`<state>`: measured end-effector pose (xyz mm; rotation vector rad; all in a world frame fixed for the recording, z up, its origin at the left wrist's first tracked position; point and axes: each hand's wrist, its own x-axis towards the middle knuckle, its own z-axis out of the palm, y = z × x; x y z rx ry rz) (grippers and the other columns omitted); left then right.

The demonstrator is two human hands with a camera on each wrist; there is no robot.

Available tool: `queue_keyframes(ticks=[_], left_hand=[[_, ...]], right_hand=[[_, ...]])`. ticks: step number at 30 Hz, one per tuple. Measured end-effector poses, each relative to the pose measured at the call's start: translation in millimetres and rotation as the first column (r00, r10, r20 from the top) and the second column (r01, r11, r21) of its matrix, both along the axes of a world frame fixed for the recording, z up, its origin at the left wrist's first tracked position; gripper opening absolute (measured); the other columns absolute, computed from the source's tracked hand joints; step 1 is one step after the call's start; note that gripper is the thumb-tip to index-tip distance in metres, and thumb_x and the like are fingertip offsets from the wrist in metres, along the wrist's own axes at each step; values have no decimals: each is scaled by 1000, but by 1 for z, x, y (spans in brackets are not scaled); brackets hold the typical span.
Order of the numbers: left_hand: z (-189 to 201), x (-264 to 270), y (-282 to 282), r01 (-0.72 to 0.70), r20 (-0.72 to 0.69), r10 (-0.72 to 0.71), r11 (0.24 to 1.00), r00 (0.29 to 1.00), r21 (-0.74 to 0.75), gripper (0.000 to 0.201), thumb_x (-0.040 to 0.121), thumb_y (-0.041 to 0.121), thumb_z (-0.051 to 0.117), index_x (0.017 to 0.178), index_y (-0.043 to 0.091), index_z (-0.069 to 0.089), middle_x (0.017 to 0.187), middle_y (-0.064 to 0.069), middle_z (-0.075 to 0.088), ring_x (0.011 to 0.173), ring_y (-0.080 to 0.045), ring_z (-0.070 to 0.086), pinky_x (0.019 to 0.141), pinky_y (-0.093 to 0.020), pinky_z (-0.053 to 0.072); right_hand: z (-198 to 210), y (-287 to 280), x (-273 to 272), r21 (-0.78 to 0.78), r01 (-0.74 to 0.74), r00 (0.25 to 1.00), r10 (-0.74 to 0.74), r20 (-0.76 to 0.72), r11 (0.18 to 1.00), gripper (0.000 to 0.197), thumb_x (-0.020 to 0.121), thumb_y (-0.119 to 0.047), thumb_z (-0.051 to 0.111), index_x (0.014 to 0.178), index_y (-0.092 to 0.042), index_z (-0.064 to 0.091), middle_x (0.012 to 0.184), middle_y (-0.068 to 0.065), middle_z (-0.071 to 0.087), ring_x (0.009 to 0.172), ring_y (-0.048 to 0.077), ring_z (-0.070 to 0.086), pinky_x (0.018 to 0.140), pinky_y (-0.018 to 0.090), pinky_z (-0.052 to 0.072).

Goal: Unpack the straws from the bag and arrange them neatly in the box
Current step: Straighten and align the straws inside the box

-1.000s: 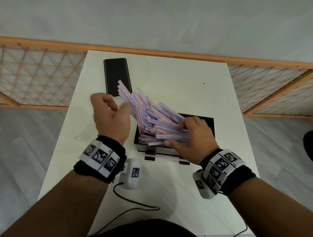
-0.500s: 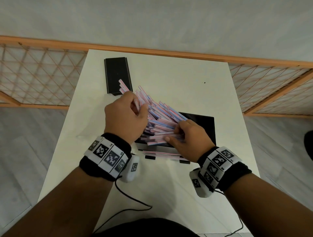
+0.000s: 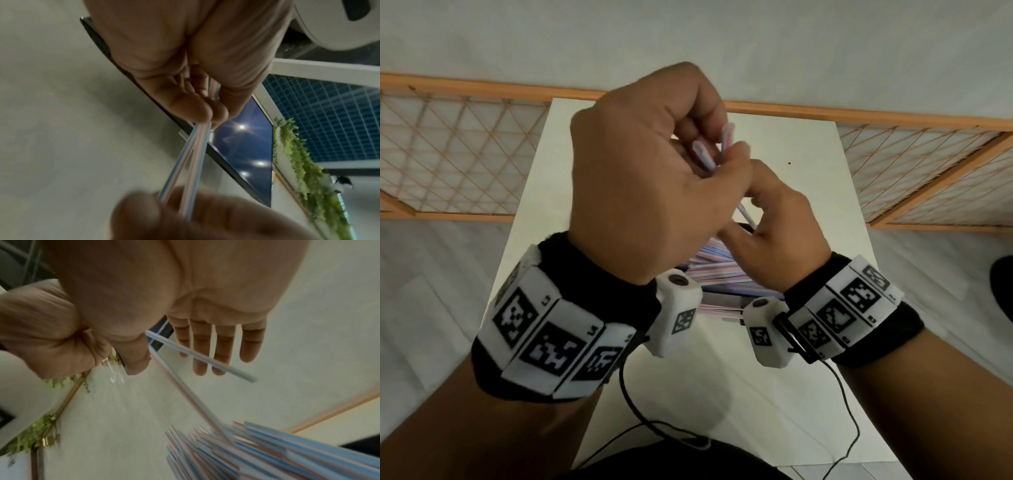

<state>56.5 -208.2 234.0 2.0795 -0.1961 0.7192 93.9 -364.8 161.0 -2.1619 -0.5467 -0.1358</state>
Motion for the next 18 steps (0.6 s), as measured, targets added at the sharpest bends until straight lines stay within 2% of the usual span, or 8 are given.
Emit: queue_keyframes(ticks=[2,4,8,10,12,15,17,18], left_hand=[[-10,4,-8,34,4,-34,996,999,-81,14,81,13,75,77,9,63,66,5,64,55,-12,61,54,-15,42],[-26,8,-12,15,-12,-17,985,1000,-171,13,80,13,73,79,8,61,67,4,61,53,-9,56,53,-14,39],[-57,12,-14,37,2,-37,993,999,-108,20,87,23,64,91,4,60,83,-7,58,74,-19,54,65,-31,44],[-71,14,-19,110,-45,-108,992,993,53,27,95,27,55,88,2,62,83,-8,58,79,-24,54,72,-39,44],[-83,14,-15,51,-29,-48,993,998,105,33,99,29,49,85,2,61,83,-8,57,80,-25,53,75,-37,42],[-96,14,8,-200,25,205,971,978,-131,24,99,30,49,86,10,53,81,-6,50,75,-18,48,71,-30,38],[-103,14,21,-347,-135,319,848,938,-401,22,96,39,52,86,23,41,80,4,40,68,-5,41,68,-23,35],[-107,15,22,-429,-265,338,727,903,-536,28,91,45,55,85,25,36,80,7,35,65,-1,37,68,-20,34]], right_hand=[[-4,-1,6,22,-55,998,55,6,998,41,91,-40,51,101,-3,67,87,11,72,81,30,67,71,44,53],[-15,-6,8,-22,-69,997,69,19,997,45,92,-41,43,78,-2,62,64,14,62,60,36,58,56,42,46],[-33,-12,-2,-182,-117,993,108,-56,976,40,90,-51,40,57,-29,40,49,-2,44,46,25,44,47,32,34],[-41,-11,-7,-255,-145,989,130,-72,956,37,86,-50,38,57,-27,39,48,-6,45,46,21,45,47,29,33],[-48,-11,-9,-321,-163,981,119,-151,933,41,82,-61,37,61,-26,38,52,-9,43,51,18,43,52,30,29],[-66,-33,-7,-518,-190,970,78,-229,834,64,67,-86,40,82,-25,50,78,-7,51,75,18,49,68,32,39],[-79,-48,-8,-614,-179,973,47,-226,769,86,64,-95,33,101,-21,57,97,-1,56,93,24,53,84,37,47],[-84,-51,-10,-628,-180,972,40,-230,757,93,65,-97,27,106,-20,57,101,1,58,97,26,54,89,38,47]])
